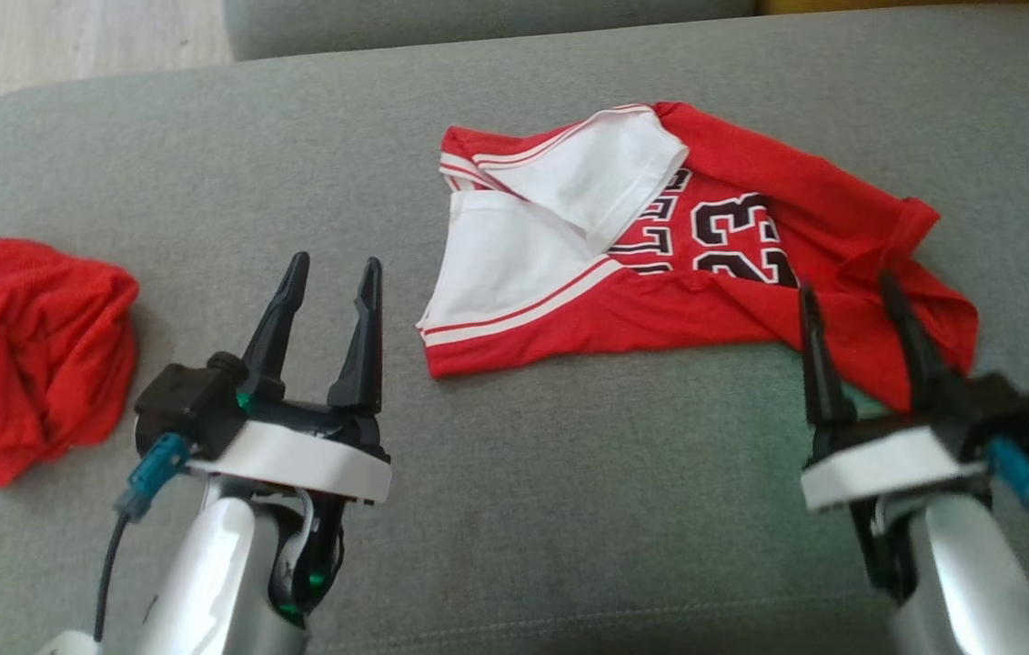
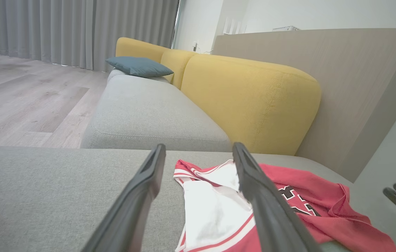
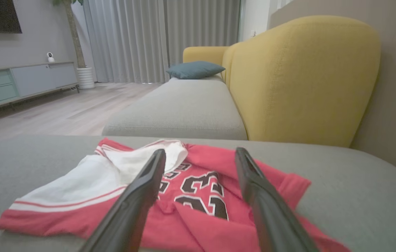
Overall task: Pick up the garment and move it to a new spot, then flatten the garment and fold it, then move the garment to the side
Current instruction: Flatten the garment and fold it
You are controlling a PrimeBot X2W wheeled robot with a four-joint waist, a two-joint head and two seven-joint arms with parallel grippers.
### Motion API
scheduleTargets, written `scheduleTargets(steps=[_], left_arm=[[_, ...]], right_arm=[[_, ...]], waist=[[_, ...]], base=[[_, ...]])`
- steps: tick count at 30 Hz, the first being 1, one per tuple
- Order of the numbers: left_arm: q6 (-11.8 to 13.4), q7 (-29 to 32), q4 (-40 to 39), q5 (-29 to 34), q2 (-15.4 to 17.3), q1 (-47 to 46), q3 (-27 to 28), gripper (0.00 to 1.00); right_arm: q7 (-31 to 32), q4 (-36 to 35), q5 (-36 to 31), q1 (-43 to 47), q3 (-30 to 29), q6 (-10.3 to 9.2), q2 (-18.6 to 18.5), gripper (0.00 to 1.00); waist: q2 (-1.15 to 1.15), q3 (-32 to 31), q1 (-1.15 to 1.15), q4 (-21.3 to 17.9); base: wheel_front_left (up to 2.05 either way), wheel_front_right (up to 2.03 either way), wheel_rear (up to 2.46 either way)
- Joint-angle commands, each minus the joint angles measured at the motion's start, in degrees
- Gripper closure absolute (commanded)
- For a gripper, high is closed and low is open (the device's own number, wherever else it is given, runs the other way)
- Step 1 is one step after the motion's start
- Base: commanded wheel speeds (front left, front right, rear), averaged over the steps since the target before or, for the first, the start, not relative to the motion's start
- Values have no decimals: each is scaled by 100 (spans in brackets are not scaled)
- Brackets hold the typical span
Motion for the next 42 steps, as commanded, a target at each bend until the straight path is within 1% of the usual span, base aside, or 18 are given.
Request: scheduleTargets(steps=[1, 5, 10, 11, 16, 20, 25, 30, 36, 42], left_arm=[[-12, -29, -165, 61, 50, -149, 263, 0], [-22, -29, -5, 156, 50, -181, 282, 0], [-22, -29, 578, 577, 59, -491, 284, 0], [-22, -29, 578, 577, 59, -491, 284, 0], [-68, -24, 1647, 889, 173, -1222, 181, 0], [-144, 164, 2516, 1004, 275, -1992, 84, 0], [-253, 279, 3334, 1071, 359, -2828, -50, 0], [-320, 280, 3961, 1055, 408, -3375, -133, 0], [-367, 160, 4449, 1015, 438, -3756, -221, 0], [-401, 71, 4756, 944, 424, -3951, -322, 0]], right_arm=[[-60, -347, -80, 25, 130, 37, 71, 0], [-60, -504, 138, 177, 234, 37, 77, 0], [-61, -612, 209, 123, 255, 37, 78, 0], [-61, -612, 209, 123, 255, 37, 78, 0], [-61, -700, 236, 57, 269, 37, 79, 0], [-61, -771, 250, 5, 290, 37, 79, 0], [-61, -844, 283, -105, 292, 37, 79, 0], [-61, -873, 315, -178, 270, 37, 79, 0], [-61, -870, 328, -193, 217, 37, 79, 0], [-61, -842, 368, -208, 198, 37, 79, 0]], waist=[[0, 0, 0, -57], [0, 35, 0, -151], [0, 239, 0, -328], [0, 239, 0, -328], [0, 586, 0, -530], [0, 890, 0, -669], [0, 1215, 0, -823], [0, 1407, 0, -944], [0, 1494, 0, -1004], [0, 1535, 0, -1053]], base=[[0, 0, 0], [0, 0, 0], [0, 0, 0], [0, 0, 0], [0, 0, 0], [0, 0, 0], [0, 0, 0], [0, 0, 0], [0, 0, 0], [0, 0, 0]])
